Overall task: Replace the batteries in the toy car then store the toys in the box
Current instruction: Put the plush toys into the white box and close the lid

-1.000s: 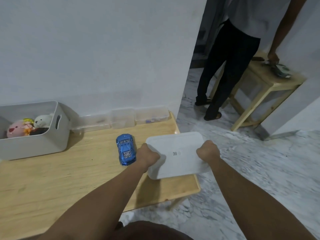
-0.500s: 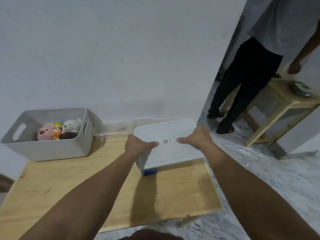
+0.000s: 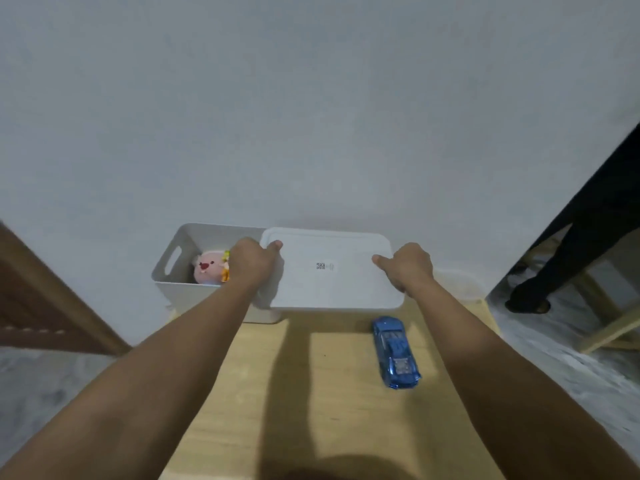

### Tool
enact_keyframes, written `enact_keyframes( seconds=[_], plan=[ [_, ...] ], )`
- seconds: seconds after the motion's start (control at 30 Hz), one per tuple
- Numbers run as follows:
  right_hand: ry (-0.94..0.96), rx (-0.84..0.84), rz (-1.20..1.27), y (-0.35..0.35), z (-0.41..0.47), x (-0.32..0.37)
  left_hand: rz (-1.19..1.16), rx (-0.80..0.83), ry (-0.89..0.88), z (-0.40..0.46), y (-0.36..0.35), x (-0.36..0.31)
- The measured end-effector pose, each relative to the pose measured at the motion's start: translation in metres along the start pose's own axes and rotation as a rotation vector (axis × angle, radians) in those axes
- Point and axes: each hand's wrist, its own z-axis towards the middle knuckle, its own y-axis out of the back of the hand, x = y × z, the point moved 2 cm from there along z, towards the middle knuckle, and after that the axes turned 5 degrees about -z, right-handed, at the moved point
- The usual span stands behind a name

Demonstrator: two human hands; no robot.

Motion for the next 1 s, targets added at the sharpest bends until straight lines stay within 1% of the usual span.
enact_keyframes(
  seconds=[0.07,0.2,0.33,0.47,0.67,0.77,0.83,1.0],
  plan=[
    [0.025,-0.009,0.036,-0.012,0.002,0.029,0.029,-0.049,0.0,0.022,0.027,0.006],
    [0.053,-0.024,0.08,-0.038,-0.001,0.085,0.074,-0.07,0.01,0.059,0.07,0.021],
    [0.064,0.0,0.032,-0.068,-0.008,0.127,0.093,-0.057,0.036,0.085,0.101,0.04],
    [0.083,0.041,0.0,-0.096,-0.013,0.152,0.14,-0.047,0.038,0.102,0.119,0.056],
    [0.091,-0.004,-0.103,-0.124,-0.016,0.166,0.151,-0.083,0.069,0.115,0.125,0.077],
    [0.071,-0.006,-0.134,-0.135,-0.015,0.165,0.192,-0.114,0.031,0.12,0.122,0.076],
    [0.057,-0.016,-0.139,-0.14,-0.014,0.164,0.201,-0.108,0.014,0.124,0.122,0.076],
    [0.058,-0.028,-0.174,-0.144,-0.015,0.164,0.184,-0.069,0.047,0.127,0.12,0.085]
  ],
)
